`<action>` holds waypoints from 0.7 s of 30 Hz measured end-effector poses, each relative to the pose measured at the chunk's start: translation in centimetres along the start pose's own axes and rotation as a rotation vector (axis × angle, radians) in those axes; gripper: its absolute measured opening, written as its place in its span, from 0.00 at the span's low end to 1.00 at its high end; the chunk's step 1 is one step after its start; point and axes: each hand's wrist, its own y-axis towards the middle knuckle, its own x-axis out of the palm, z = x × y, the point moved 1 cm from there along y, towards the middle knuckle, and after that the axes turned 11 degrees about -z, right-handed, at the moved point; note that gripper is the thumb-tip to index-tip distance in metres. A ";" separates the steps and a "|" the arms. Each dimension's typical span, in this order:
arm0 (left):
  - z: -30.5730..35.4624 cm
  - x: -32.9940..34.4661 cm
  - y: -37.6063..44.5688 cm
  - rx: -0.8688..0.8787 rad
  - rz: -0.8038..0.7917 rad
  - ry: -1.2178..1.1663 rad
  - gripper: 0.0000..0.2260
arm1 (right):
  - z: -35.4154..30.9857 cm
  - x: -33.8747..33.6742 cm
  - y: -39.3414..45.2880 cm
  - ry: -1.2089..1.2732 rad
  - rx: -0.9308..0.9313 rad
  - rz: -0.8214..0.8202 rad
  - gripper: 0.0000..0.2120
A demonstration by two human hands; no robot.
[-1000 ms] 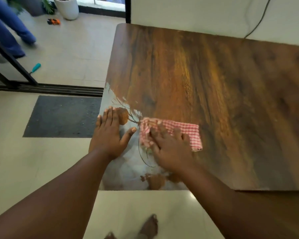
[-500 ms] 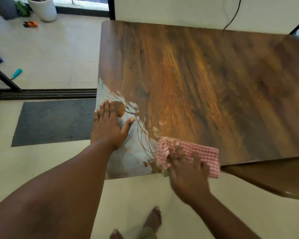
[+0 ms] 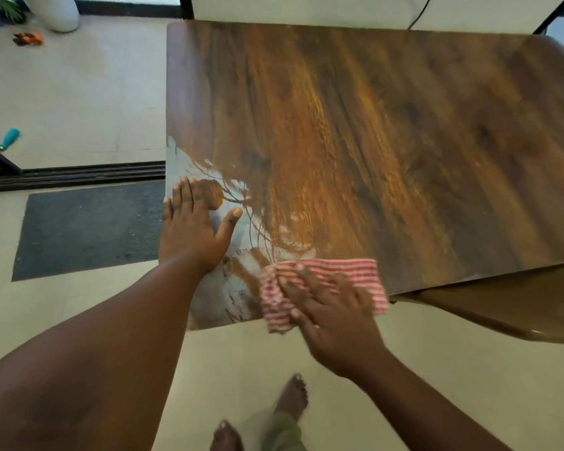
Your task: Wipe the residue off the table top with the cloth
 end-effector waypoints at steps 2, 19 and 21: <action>0.1 0.0 -0.1 0.000 0.002 0.002 0.42 | 4.7 -0.7 -1.0 0.032 0.147 0.012 0.20; 0.1 -0.1 -0.1 -0.020 -0.020 -0.029 0.42 | -1.4 -1.6 1.0 -0.068 -0.108 -0.114 0.25; 0.1 -0.2 -0.1 -0.024 -0.018 -0.050 0.42 | 0.4 -2.6 2.2 -0.081 -0.140 -0.090 0.23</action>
